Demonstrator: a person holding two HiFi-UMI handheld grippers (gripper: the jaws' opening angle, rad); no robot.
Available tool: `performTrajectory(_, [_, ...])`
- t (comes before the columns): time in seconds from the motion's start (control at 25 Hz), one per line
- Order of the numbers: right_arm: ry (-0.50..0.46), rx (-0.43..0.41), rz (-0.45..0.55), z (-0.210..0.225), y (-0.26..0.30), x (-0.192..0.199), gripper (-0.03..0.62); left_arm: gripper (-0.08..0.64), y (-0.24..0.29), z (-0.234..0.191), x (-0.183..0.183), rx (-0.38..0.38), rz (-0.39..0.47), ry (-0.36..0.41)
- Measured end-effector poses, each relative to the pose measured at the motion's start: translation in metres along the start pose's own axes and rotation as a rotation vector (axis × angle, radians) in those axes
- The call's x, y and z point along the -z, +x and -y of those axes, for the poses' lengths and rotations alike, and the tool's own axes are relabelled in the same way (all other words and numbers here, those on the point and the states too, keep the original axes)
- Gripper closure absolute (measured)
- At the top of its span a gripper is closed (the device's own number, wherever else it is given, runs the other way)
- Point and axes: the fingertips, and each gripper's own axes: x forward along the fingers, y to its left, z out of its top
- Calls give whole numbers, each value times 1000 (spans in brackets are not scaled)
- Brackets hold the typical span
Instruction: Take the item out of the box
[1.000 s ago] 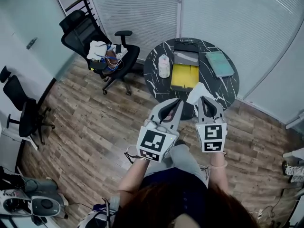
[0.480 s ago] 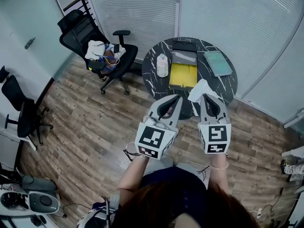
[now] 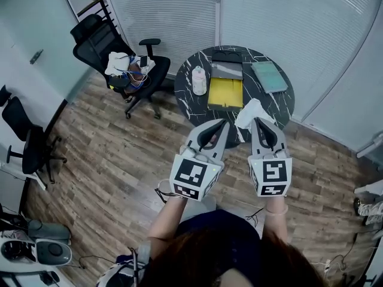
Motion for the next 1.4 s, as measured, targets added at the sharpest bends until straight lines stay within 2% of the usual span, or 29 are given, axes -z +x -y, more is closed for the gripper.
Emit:
performTrajectory(0.64, [29,-37,23,2,-54,-9,568,534,-20,47,-7,-14,-18,9])
performTrajectory(1.4, [38,-33,35,0,-112,-14,568,534,-47,82,-14,-30,-17,16])
